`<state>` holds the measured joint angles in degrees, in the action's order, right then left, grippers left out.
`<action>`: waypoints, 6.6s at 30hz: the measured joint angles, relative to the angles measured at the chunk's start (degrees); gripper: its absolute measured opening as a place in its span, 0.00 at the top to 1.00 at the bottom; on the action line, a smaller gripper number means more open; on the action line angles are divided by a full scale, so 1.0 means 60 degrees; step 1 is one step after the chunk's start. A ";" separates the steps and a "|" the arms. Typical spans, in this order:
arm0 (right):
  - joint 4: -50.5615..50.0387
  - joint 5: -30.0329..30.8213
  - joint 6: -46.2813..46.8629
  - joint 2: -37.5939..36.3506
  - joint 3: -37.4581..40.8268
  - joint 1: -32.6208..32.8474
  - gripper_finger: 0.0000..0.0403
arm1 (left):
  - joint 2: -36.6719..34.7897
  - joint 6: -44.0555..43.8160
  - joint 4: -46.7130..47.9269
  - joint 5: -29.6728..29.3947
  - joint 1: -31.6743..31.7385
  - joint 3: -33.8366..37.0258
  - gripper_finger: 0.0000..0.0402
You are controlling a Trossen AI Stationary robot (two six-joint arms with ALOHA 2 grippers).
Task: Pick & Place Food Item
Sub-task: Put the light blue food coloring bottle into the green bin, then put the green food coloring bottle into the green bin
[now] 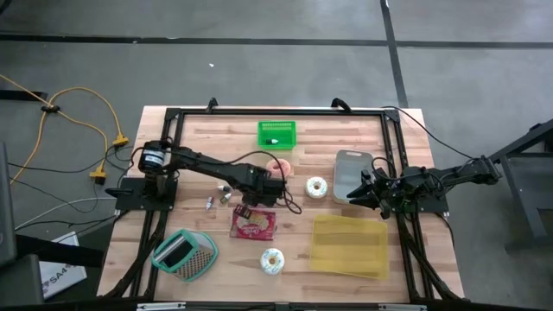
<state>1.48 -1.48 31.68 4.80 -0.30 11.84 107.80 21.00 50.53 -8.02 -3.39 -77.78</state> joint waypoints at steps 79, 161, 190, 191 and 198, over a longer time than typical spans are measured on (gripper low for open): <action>0.0004 0.0000 -0.0002 0.0000 -0.0001 0.0004 0.75 | 0.0777 0.0355 -0.7568 0.2880 0.5226 -0.0022 0.77; 0.0002 0.0000 -0.0001 0.0004 -0.0003 0.0001 0.75 | -0.4066 -0.9787 0.0112 -0.0937 0.0083 0.3089 0.77; 0.0004 0.0000 0.0000 0.0004 0.0000 0.0003 0.75 | -0.4064 -1.3651 0.1492 -0.1011 -0.1858 0.3338 0.77; 0.0004 0.0000 -0.0003 0.0004 0.0000 0.0004 0.75 | -0.4064 -1.3655 0.1460 -0.0962 -0.1803 0.3417 0.77; 0.0003 -0.0004 0.0000 0.0004 0.0000 0.0000 0.75 | -0.4064 -1.3439 0.0499 -0.0733 -0.1511 0.4152 0.77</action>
<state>1.49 -1.50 31.68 4.82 -0.30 11.84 83.42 -59.63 53.53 -12.42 -12.46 -52.86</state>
